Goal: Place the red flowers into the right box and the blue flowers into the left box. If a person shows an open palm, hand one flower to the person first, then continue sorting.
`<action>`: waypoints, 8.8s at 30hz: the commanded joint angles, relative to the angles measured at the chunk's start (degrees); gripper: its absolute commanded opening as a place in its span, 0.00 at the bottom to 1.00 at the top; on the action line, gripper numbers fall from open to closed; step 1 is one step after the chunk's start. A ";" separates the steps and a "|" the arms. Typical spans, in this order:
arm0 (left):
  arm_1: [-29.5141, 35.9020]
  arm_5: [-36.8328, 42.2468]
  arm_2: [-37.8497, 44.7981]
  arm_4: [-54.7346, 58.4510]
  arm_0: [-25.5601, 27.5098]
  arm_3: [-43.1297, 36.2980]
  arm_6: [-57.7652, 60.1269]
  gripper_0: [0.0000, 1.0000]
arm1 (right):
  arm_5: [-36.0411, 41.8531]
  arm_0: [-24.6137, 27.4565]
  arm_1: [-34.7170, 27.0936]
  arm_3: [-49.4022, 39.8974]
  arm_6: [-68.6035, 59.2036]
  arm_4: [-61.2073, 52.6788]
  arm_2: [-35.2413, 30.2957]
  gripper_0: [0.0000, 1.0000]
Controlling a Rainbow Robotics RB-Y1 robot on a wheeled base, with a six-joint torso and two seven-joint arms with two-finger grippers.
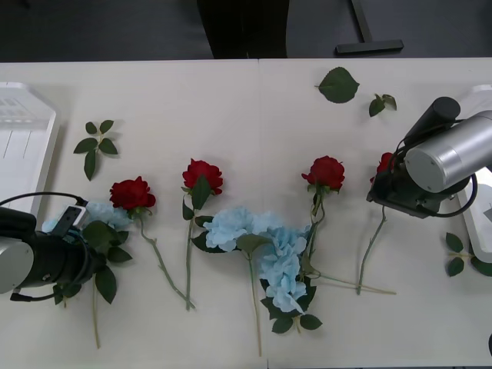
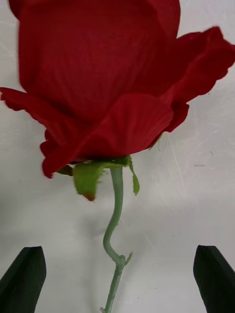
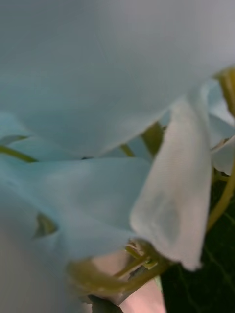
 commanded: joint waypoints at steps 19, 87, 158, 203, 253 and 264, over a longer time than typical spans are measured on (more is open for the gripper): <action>-0.58 -0.39 1.23 -0.31 -2.84 -1.20 4.03 0.00 | -6.70 0.14 2.67 4.11 0.85 2.00 4.68 0.00; 22.01 5.59 13.01 20.08 -27.10 30.53 -12.05 1.00 | -30.60 -25.09 -18.42 51.13 62.90 -18.12 15.57 0.92; -8.93 6.82 -20.48 -12.79 -26.04 8.38 37.52 0.53 | -7.66 -3.55 14.71 1.56 -5.21 11.50 12.15 0.96; 2.93 38.90 8.88 11.21 -25.08 -19.13 35.85 0.00 | -11.00 -6.54 -11.04 0.59 39.79 4.99 -7.72 0.00; 3.99 38.37 10.55 10.59 -24.28 -19.22 34.35 0.00 | -57.59 -29.92 6.10 2.00 86.45 -46.77 -13.69 0.00; 3.99 38.37 10.55 10.59 -24.28 -19.22 34.35 0.00 | -60.22 -29.92 5.66 2.00 86.19 -48.80 -10.79 0.00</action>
